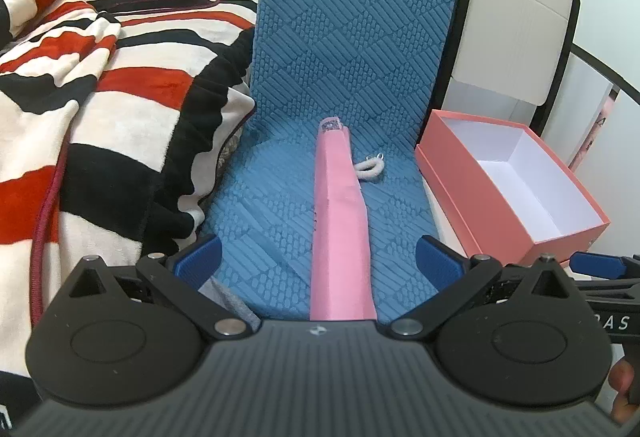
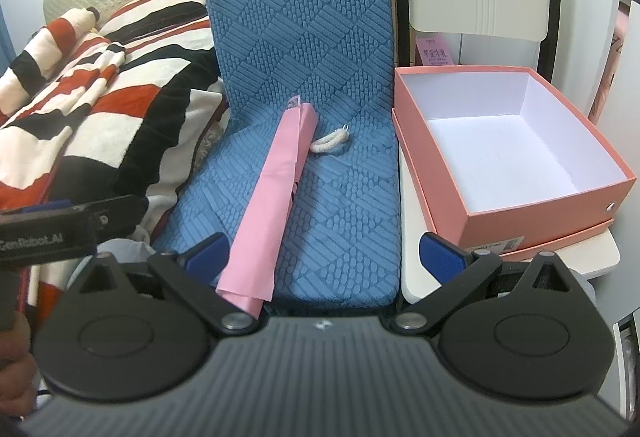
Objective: Organize objects
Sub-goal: 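Move both grippers toward the flattened pink paper bag on the cushion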
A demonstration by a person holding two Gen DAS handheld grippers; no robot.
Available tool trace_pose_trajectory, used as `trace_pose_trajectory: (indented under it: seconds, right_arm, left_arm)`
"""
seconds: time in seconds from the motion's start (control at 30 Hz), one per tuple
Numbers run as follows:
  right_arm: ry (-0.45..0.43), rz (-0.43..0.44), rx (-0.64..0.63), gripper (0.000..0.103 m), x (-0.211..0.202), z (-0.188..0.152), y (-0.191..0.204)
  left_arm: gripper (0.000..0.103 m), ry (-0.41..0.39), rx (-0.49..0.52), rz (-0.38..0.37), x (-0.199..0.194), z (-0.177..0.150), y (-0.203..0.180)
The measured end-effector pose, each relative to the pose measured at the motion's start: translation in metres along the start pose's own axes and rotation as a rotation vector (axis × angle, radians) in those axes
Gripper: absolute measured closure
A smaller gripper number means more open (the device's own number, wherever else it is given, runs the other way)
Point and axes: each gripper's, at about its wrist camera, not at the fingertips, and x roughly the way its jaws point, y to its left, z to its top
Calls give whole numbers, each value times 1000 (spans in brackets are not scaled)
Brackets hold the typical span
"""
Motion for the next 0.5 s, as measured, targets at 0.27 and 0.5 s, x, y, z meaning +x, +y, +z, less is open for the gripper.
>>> trace_pose_trajectory:
  seconds: [0.27,0.5]
  right_arm:
    - [1,-1,8,0,1,-1,-3]
    - [2,1,10,0,3,-1,-4]
  left_arm:
    - [0,9,8,-2,2,-2,-3]
    - [0,15,10,-1,6,-2,-4]
